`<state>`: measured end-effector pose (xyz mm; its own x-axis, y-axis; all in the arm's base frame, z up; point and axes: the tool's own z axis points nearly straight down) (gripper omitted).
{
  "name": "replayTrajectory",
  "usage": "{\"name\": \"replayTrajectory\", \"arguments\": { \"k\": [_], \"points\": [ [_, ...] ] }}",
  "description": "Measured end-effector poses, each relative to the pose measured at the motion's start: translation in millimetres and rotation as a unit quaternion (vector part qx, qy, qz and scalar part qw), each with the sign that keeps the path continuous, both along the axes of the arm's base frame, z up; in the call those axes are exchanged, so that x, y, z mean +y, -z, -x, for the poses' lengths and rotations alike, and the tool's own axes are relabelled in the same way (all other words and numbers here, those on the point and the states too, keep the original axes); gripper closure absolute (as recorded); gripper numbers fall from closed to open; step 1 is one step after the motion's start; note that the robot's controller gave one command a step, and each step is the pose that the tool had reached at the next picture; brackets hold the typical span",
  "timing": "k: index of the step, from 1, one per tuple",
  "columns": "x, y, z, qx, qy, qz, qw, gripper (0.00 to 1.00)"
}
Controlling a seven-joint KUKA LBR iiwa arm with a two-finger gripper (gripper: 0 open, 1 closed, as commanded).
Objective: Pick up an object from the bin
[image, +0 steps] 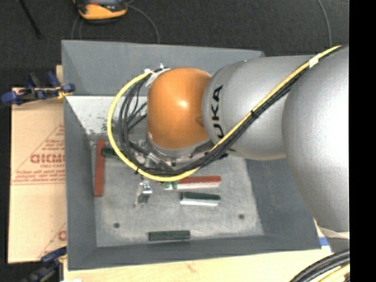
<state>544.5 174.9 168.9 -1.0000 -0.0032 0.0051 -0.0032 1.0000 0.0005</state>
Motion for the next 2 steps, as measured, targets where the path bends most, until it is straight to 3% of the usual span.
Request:
{"name": "replayTrajectory", "arguments": {
  "k": [1, 2],
  "points": [
    [-1, -4, -2.0, -0.0036, 0.001, -0.001, 1.0, 0.0],
    [-30, 34, -15.0, -0.0087, -0.019, -0.002, 0.9998, 0.0]
  ]
}}
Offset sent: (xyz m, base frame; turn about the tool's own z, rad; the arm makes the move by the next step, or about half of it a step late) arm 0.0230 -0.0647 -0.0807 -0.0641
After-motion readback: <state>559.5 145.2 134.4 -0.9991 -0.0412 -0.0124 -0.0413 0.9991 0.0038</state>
